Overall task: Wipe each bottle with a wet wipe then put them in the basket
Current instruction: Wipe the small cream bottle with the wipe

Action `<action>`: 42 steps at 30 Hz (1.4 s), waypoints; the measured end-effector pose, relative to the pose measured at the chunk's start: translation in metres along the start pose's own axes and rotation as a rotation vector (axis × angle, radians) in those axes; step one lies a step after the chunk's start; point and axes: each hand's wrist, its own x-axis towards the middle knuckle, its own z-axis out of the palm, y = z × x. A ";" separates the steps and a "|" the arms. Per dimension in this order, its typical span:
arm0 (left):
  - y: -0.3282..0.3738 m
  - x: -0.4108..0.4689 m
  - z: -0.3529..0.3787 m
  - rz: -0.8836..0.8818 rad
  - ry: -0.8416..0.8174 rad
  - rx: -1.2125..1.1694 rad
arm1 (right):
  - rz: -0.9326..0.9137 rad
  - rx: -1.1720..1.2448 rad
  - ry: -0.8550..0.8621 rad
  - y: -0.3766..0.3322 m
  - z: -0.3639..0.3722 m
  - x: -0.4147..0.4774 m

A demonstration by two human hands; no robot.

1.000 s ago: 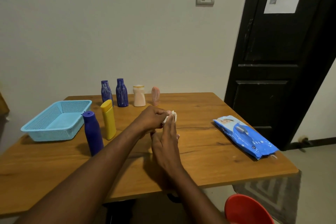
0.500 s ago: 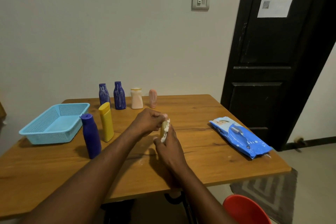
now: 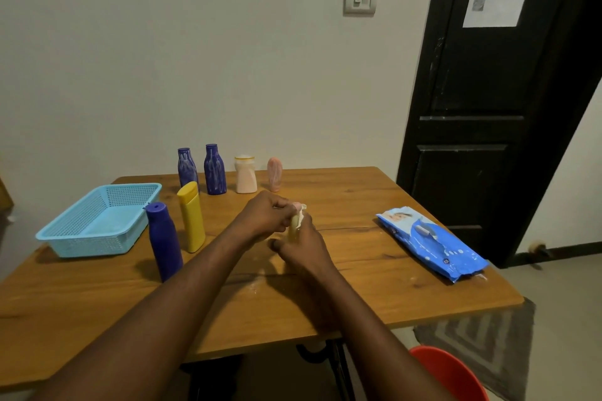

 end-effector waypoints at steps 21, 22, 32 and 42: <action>0.001 -0.002 0.003 -0.023 0.032 -0.010 | 0.015 0.341 0.314 0.032 0.002 -0.013; 0.001 -0.002 0.004 -0.025 0.037 -0.011 | 0.017 0.305 0.290 0.032 0.001 -0.011; -0.001 0.002 0.003 0.004 0.043 0.046 | -0.060 0.358 0.403 0.023 0.004 -0.029; -0.003 0.006 0.000 0.038 0.024 0.081 | -0.182 0.361 0.512 0.026 0.005 -0.010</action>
